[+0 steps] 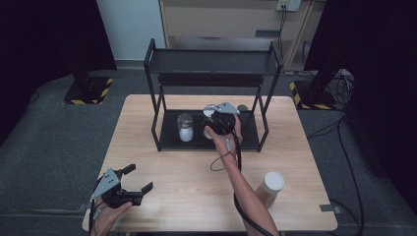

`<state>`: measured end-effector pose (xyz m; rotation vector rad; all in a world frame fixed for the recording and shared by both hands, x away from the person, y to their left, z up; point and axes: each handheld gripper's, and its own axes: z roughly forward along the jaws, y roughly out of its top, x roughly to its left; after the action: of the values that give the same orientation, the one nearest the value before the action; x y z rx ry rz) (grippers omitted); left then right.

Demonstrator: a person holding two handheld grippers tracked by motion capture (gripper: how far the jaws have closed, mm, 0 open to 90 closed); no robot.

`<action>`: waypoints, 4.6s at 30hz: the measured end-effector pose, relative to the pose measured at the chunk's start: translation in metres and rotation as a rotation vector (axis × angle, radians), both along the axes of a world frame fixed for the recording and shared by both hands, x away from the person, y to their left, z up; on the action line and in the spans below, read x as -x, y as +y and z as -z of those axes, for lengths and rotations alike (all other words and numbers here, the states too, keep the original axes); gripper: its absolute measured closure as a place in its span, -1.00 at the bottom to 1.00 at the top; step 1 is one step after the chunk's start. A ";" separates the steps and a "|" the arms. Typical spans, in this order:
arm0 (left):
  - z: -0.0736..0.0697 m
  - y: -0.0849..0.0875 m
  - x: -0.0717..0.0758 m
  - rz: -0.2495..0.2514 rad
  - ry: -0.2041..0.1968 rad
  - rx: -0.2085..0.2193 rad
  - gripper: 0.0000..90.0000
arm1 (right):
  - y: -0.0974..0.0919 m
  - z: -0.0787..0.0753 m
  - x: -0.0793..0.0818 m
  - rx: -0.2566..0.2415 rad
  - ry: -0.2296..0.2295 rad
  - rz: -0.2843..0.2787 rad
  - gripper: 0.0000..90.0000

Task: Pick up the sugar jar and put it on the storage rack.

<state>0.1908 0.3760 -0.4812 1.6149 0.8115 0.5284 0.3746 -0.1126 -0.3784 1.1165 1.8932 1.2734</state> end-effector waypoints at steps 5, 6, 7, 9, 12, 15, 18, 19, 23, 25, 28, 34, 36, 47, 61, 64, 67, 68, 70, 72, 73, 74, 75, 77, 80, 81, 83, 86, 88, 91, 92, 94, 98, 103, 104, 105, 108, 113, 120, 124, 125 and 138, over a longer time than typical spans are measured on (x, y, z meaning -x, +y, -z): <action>0.000 0.001 0.000 -0.004 0.000 0.002 -0.99 | 0.004 0.007 -0.007 0.006 0.008 0.013 -0.24; 0.000 0.001 0.000 -0.005 0.000 0.004 -0.99 | 0.005 0.009 -0.008 0.004 0.009 0.016 -0.24; 0.000 0.001 0.000 -0.005 0.000 0.004 -0.99 | 0.005 0.010 -0.010 0.004 0.013 0.019 -0.24; 0.001 0.001 0.000 -0.005 0.000 0.003 -0.99 | 0.007 0.012 -0.011 0.006 0.018 0.023 -0.24; 0.001 0.002 -0.001 -0.004 0.001 0.003 -0.99 | 0.009 0.016 -0.013 0.008 0.024 0.026 -0.24; 0.001 0.002 -0.001 -0.006 0.002 0.005 -0.99 | 0.010 0.019 -0.015 0.015 0.032 0.027 -0.24; 0.002 0.002 -0.001 -0.006 0.003 0.006 -0.99 | 0.009 0.022 -0.017 0.014 0.039 0.028 -0.24; 0.002 0.002 -0.001 -0.007 0.004 0.006 -0.99 | 0.009 0.023 -0.017 0.013 0.039 0.029 -0.24; 0.002 0.002 -0.002 -0.006 0.004 0.006 -0.99 | 0.009 0.027 -0.017 0.007 0.037 0.034 -0.24; 0.002 0.002 -0.002 -0.005 0.004 0.004 -0.99 | 0.009 0.027 -0.017 0.011 0.036 0.033 -0.24; 0.002 0.002 -0.002 -0.005 0.004 0.004 -0.99 | 0.009 0.029 -0.016 0.006 0.031 0.035 -0.25; 0.001 0.002 -0.002 -0.004 0.004 0.000 -0.99 | 0.007 0.031 -0.014 -0.007 0.029 0.037 -0.25; 0.001 0.002 -0.002 -0.004 0.005 -0.001 -0.99 | 0.006 0.032 -0.013 -0.010 0.028 0.038 -0.26; 0.001 0.001 -0.002 -0.004 0.004 -0.002 -0.99 | 0.005 0.017 -0.006 -0.109 0.017 0.020 -0.76; 0.001 0.001 -0.002 -0.001 0.005 -0.010 -0.99 | -0.010 -0.030 0.026 -0.140 -0.092 -0.077 -0.76; 0.001 0.000 -0.003 -0.002 0.008 -0.010 -0.99 | -0.017 -0.039 0.031 -0.142 -0.099 -0.107 -0.78; 0.001 0.000 -0.003 -0.001 0.007 -0.011 -0.99 | -0.024 -0.051 0.037 -0.148 -0.096 -0.142 -0.80; 0.001 0.000 -0.003 -0.001 0.008 -0.010 -0.99 | -0.026 -0.054 0.039 -0.149 -0.096 -0.155 -0.80; 0.001 0.000 -0.003 -0.002 0.008 -0.009 -0.99 | -0.029 -0.061 0.043 -0.145 -0.098 -0.177 -0.81; 0.001 0.001 -0.003 -0.002 0.007 -0.009 -0.99 | -0.033 -0.069 0.047 -0.138 -0.102 -0.209 -0.81; 0.001 0.001 -0.003 -0.002 0.008 -0.009 -0.99 | -0.035 -0.073 0.049 -0.131 -0.102 -0.222 -0.81; 0.001 0.001 -0.003 -0.002 0.009 -0.009 -0.99 | -0.037 -0.077 0.051 -0.133 -0.101 -0.235 -0.81; 0.001 0.001 -0.003 -0.002 0.009 -0.009 -0.99 | -0.039 -0.079 0.053 -0.133 -0.105 -0.244 -0.81; 0.001 0.001 -0.003 -0.001 0.008 -0.009 -0.99 | -0.044 -0.086 0.059 -0.118 -0.118 -0.270 -0.81; 0.001 0.001 -0.003 -0.002 0.010 -0.008 -0.99 | -0.053 -0.095 0.063 -0.119 -0.110 -0.307 -0.82; 0.001 0.001 -0.003 -0.002 0.010 -0.008 -0.99 | -0.056 -0.098 0.065 -0.118 -0.108 -0.318 -0.82; 0.001 0.001 -0.003 -0.001 0.010 -0.008 -0.99 | -0.064 -0.104 0.069 -0.115 -0.111 -0.339 -0.82; 0.001 0.001 -0.003 0.001 0.011 -0.007 -0.99 | -0.077 -0.111 0.074 -0.116 -0.105 -0.371 -0.82; 0.001 0.001 -0.003 0.002 0.011 -0.007 -0.99 | -0.086 -0.114 0.078 -0.116 -0.103 -0.384 -0.82; 0.001 0.001 -0.003 0.002 0.012 -0.006 -0.99 | -0.101 -0.116 0.083 -0.133 -0.097 -0.404 -0.82; 0.001 0.001 -0.003 0.002 0.012 -0.006 -0.99 | -0.106 -0.117 0.085 -0.134 -0.098 -0.408 -0.82; 0.001 0.001 -0.003 0.003 0.012 -0.006 -0.99 | -0.114 -0.117 0.089 -0.136 -0.105 -0.417 -0.82; 0.001 0.001 -0.003 0.005 0.009 -0.004 -0.99 | -0.134 -0.115 0.101 -0.141 -0.130 -0.433 -0.85; 0.001 0.001 -0.003 0.005 0.007 -0.005 -0.99 | -0.158 -0.108 0.118 -0.136 -0.172 -0.439 -0.87; 0.001 0.001 -0.003 0.005 0.007 -0.005 -0.99 | -0.161 -0.106 0.121 -0.138 -0.176 -0.437 -0.87; 0.001 0.001 -0.003 0.005 0.008 -0.005 -0.99 | -0.166 -0.104 0.124 -0.139 -0.177 -0.434 -0.88; 0.001 0.001 -0.003 0.007 0.007 -0.005 -0.99 | -0.181 -0.096 0.133 -0.131 -0.177 -0.423 -0.88; 0.001 0.001 -0.003 0.007 0.006 -0.005 -0.99 | -0.202 -0.083 0.147 -0.141 -0.178 -0.398 -0.89; 0.001 0.001 -0.002 0.006 0.004 -0.004 -0.99 | -0.221 -0.066 0.163 -0.130 -0.171 -0.364 -0.88; 0.001 0.001 -0.002 0.006 0.003 -0.005 -0.99 | -0.232 -0.048 0.172 -0.139 -0.174 -0.342 -0.89; 0.001 0.001 -0.002 0.006 0.002 -0.006 -0.99 | -0.234 -0.044 0.175 -0.139 -0.177 -0.336 -0.89; 0.001 0.000 -0.001 0.004 -0.003 -0.007 -0.99 | -0.252 0.004 0.214 -0.136 -0.185 -0.241 -0.90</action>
<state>0.1916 0.3765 -0.4818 1.6219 0.8051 0.5310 0.1603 -0.3649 -0.3827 0.8208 1.8650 1.6006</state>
